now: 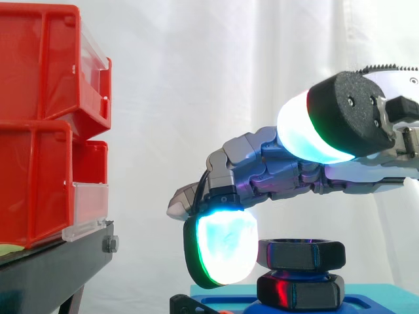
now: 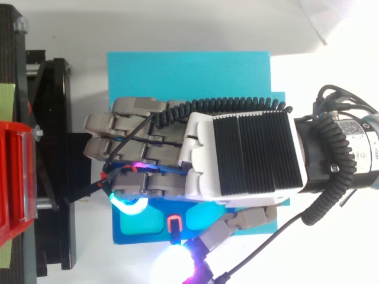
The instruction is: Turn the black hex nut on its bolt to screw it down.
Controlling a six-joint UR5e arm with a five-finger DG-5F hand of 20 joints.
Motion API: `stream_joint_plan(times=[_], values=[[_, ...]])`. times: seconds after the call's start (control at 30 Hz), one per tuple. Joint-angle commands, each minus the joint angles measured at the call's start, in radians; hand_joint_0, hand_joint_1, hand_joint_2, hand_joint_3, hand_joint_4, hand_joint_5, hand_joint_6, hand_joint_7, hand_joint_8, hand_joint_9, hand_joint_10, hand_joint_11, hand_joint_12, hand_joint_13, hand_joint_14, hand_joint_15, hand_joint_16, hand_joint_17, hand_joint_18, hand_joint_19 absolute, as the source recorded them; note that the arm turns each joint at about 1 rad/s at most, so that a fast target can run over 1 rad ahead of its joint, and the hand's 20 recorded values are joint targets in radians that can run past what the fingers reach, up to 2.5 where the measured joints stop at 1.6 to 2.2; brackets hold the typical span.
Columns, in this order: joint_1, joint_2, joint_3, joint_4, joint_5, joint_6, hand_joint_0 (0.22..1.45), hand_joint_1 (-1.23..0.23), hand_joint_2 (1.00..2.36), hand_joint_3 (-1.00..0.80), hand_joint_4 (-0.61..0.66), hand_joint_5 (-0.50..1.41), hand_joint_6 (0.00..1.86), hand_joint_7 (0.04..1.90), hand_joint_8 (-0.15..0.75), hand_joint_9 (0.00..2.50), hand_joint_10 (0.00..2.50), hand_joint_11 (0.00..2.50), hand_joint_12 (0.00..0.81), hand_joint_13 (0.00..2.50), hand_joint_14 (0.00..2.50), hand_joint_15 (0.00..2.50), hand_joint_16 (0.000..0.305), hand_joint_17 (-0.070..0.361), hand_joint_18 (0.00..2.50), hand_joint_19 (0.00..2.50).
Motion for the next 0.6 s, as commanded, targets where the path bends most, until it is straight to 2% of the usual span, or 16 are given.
stream_joint_plan(times=[0.0, 0.57], values=[[-0.004, 0.0, -0.001, -0.001, -0.002, -0.001, 0.42, -0.14, 1.0, -0.5, 0.32, -0.22, 0.51, 1.27, 0.273, 0.24, 0.01, 0.22, 0.359, 0.16, 0.0, 0.0, 0.059, 0.132, 0.16, 0.13], [-0.042, 0.0, 0.001, 0.0, -0.056, 0.001, 0.42, -0.15, 1.0, -0.5, 0.33, -0.22, 0.54, 1.23, 0.275, 0.24, 0.01, 0.22, 0.356, 0.18, 0.0, 0.0, 0.058, 0.131, 0.18, 0.14]])
